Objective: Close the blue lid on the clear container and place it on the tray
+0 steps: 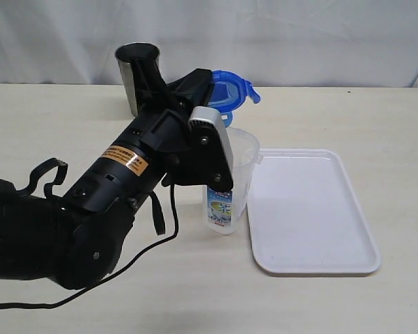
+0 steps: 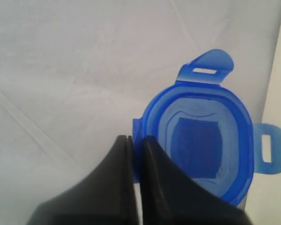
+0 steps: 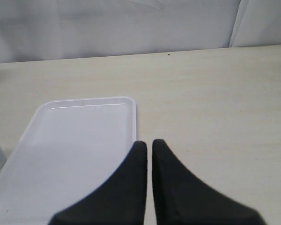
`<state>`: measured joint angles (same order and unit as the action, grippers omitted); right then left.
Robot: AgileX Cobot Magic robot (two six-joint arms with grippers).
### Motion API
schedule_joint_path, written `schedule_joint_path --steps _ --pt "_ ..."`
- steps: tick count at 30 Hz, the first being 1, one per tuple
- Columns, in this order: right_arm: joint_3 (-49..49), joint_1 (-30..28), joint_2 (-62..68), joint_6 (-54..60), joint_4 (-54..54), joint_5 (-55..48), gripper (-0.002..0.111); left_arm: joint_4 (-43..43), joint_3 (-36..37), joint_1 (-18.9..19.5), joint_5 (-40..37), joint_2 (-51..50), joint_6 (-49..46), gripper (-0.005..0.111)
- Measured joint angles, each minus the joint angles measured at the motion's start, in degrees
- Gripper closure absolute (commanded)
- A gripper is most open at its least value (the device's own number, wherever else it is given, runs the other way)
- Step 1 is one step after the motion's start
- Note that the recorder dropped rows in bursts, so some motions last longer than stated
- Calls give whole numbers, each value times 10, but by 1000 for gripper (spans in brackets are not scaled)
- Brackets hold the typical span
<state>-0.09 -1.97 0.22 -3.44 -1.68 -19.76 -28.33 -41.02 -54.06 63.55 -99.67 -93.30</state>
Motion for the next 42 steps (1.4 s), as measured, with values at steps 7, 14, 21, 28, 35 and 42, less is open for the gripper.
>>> schedule_joint_path --steps 7,14,21,28,35,42 --pt "0 0 0 0 0 0 104 0 0 0 -18 0 1 107" --pt "0 0 0 0 0 0 104 0 0 0 -7 0 1 107" --pt "0 0 0 0 0 0 104 -2 0 0 44 0 10 107" --pt "0 0 0 0 0 0 104 -4 0 1 14 0 34 107" --pt "0 0 0 0 0 0 104 -5 0 34 4 0 90 107" --pt "0 0 0 0 0 0 104 19 0 40 -76 0 109 107"
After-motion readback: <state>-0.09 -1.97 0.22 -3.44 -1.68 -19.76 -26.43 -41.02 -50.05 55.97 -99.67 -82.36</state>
